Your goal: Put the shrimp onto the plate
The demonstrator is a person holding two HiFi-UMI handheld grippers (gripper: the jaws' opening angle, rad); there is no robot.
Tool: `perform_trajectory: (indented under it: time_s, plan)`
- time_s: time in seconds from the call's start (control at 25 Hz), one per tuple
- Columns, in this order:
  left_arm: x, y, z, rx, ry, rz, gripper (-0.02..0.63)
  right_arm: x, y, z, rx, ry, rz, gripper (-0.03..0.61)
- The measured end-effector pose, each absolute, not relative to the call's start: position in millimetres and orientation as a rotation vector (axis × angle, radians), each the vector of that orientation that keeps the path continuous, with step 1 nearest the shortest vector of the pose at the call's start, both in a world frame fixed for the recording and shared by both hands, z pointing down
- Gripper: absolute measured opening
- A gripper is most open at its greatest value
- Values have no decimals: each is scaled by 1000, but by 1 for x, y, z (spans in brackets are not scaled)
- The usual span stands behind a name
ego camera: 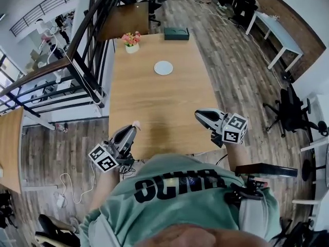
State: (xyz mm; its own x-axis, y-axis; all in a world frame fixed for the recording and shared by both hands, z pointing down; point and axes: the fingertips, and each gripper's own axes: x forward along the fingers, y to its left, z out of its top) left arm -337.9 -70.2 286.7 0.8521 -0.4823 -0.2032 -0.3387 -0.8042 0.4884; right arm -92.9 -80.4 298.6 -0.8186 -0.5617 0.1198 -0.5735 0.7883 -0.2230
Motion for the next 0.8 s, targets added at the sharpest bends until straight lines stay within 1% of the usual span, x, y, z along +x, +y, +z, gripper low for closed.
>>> perform_trajectory:
  time_s: [0.12, 0.24, 0.36, 0.48, 0.6, 0.8]
  plan:
    - [-325, -94, 278, 2592, -699, -430, 31, -81, -122, 300, 861, -2972, 387, 8]
    - [-301, -105, 269, 2571, -799, -423, 31, -53, -156, 299, 786, -3029, 404, 8]
    - [-276, -114, 269, 2539, -884, -387, 31, -30, -180, 305, 704, -3084, 429, 8]
    - [-257, -123, 269, 2519, -910, -379, 31, -24, -197, 315, 643, -3110, 467, 8]
    - [-266, -134, 272, 2513, -930, -340, 31, -37, -208, 326, 614, -3123, 498, 8]
    - [-306, -162, 286, 2528, -859, -350, 31, -66, -222, 330, 724, -3078, 469, 8]
